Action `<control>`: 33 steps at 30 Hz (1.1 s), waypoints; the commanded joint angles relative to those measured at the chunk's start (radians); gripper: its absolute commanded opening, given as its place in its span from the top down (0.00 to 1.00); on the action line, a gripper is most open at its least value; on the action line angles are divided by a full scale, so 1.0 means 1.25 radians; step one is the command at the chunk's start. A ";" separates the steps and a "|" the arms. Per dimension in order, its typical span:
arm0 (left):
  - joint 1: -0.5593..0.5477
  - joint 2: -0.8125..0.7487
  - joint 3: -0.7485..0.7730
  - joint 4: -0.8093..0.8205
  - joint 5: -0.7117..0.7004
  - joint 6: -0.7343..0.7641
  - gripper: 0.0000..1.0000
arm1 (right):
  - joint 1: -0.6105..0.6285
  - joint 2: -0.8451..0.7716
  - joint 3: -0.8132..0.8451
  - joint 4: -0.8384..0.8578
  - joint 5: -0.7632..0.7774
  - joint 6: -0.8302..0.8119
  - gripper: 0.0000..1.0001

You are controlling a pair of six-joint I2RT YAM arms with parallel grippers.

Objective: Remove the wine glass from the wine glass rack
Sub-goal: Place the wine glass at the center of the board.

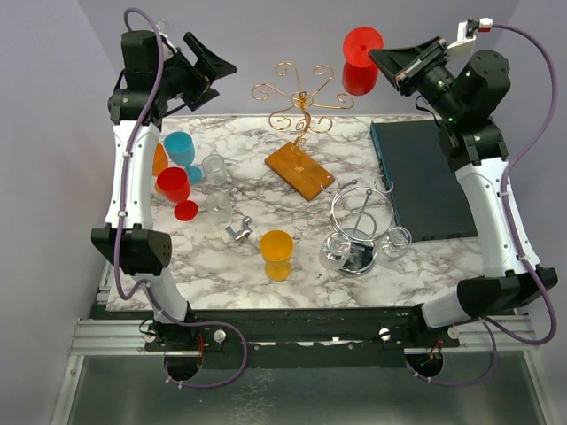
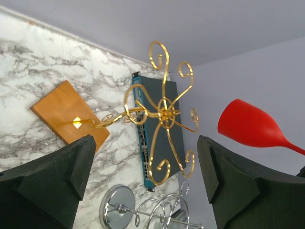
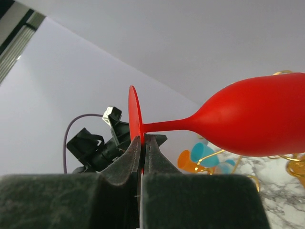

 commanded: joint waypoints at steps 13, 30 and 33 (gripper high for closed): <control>0.014 -0.217 -0.268 0.565 0.275 -0.255 0.05 | 0.026 0.187 0.115 0.582 -0.396 0.537 0.99; 0.014 -0.239 -0.429 0.990 0.351 -0.515 0.10 | 0.147 0.268 0.186 0.670 -0.377 0.653 0.99; 0.014 -0.240 -0.440 1.063 0.359 -0.566 0.13 | 0.152 0.274 0.194 0.673 -0.371 0.658 0.99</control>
